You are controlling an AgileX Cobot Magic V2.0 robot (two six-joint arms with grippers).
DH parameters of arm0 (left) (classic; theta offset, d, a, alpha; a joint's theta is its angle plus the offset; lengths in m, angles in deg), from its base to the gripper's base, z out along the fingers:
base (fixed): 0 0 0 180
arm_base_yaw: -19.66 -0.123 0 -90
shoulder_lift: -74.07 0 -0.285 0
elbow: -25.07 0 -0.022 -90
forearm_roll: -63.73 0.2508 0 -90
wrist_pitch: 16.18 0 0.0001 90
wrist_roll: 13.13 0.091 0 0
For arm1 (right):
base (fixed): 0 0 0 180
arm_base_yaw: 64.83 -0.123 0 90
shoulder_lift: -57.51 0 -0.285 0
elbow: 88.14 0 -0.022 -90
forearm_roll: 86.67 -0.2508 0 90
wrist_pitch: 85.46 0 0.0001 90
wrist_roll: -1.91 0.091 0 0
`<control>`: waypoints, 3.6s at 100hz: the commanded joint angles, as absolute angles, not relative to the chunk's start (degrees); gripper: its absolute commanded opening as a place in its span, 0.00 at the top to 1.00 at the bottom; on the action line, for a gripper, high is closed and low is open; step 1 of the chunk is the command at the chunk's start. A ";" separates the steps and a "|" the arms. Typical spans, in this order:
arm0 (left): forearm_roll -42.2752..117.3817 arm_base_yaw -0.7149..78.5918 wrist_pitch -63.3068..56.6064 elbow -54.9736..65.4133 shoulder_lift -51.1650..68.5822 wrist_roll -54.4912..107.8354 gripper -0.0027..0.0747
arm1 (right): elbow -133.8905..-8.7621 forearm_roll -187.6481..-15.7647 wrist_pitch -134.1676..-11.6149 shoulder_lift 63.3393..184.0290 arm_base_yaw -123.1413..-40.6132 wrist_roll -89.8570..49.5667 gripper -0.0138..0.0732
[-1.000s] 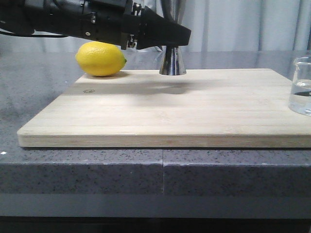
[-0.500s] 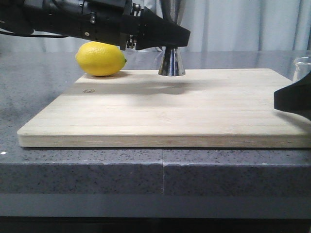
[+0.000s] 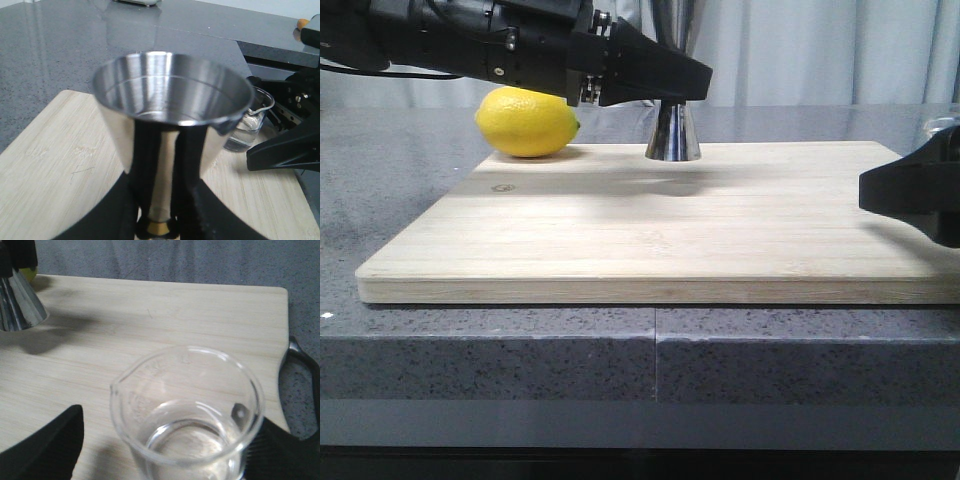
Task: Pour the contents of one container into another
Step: 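Reach the right gripper to the glass beaker and grasp it, then lift the beaker with the right gripper and bring it over the jigger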
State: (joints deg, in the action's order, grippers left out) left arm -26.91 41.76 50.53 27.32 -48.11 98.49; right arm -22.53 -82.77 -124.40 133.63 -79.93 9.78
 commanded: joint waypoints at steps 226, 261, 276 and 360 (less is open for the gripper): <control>-30.15 47.26 57.09 29.35 -44.05 96.52 0.99 | -62.10 -57.68 -96.96 131.99 -80.08 9.25 0.53; -27.99 48.57 57.09 31.57 -43.33 96.38 0.99 | -65.09 -51.51 -92.87 131.99 -82.84 9.25 0.53; -27.99 48.57 57.09 31.57 -43.33 96.09 0.99 | -65.41 -50.45 -92.03 131.75 -84.51 9.25 0.53; -27.99 49.74 57.09 31.57 -43.33 94.97 0.99 | -65.57 -37.67 -89.97 130.11 -86.31 9.25 0.53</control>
State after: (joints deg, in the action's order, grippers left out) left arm -23.97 48.77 50.76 29.76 -47.13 95.71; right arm -63.42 -38.61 -86.77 131.95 -86.27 9.66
